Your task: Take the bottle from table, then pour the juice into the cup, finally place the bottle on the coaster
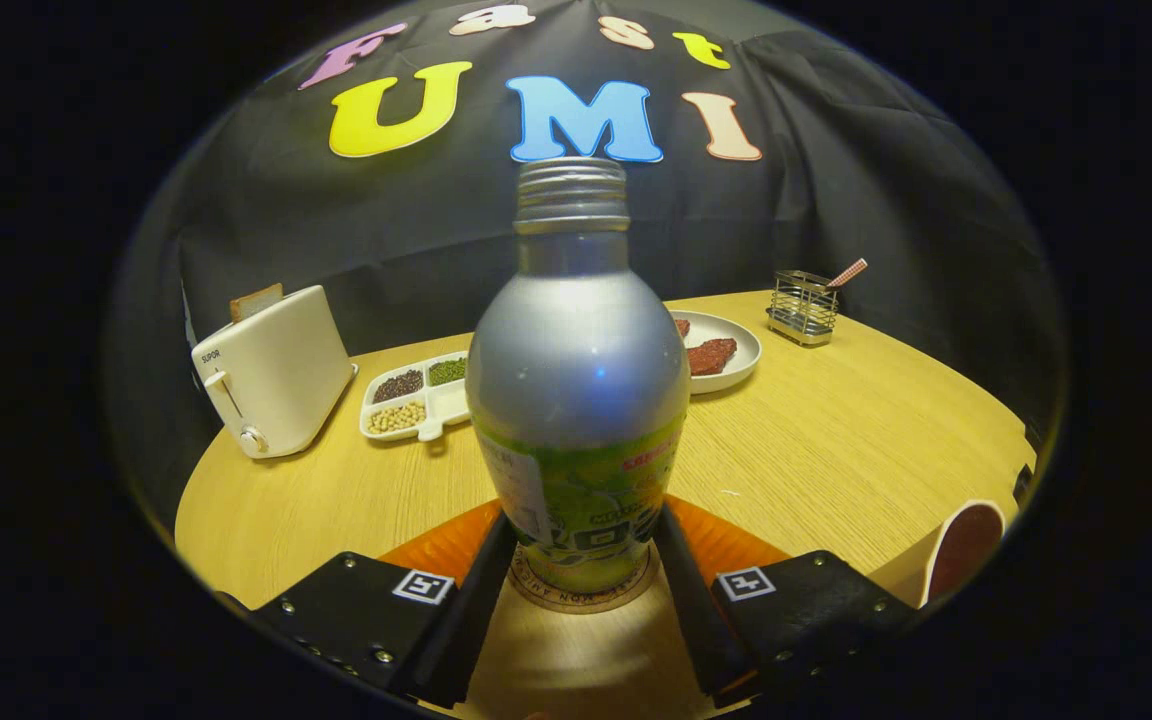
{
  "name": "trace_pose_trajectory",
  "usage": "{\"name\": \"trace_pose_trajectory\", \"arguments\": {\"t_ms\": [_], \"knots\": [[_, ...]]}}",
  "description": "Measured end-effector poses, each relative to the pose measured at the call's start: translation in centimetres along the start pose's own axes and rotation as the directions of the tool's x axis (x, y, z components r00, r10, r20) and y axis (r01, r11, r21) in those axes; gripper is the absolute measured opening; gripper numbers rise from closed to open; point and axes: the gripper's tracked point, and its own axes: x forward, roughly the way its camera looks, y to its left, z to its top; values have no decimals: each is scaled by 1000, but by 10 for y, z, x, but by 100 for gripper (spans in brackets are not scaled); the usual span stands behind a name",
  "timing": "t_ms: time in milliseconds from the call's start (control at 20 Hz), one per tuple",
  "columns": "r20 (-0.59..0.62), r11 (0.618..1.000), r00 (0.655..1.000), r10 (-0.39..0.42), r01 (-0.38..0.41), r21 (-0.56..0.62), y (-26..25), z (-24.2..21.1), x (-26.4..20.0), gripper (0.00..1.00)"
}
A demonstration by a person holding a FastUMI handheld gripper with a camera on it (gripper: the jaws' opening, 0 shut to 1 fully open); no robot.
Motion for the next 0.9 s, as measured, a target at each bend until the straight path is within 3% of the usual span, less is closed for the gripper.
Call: {"name": "trace_pose_trajectory", "arguments": {"t_ms": [150, 600, 900], "knots": [[13, 1000, 1000, 18, -18, -11, 4, 2, -8, 87], [104, 997, 992, 70, -68, -31, -1, 37, -66, 87], [184, 987, 972, 149, -137, -79, 7, 75, -117, 87]]}}
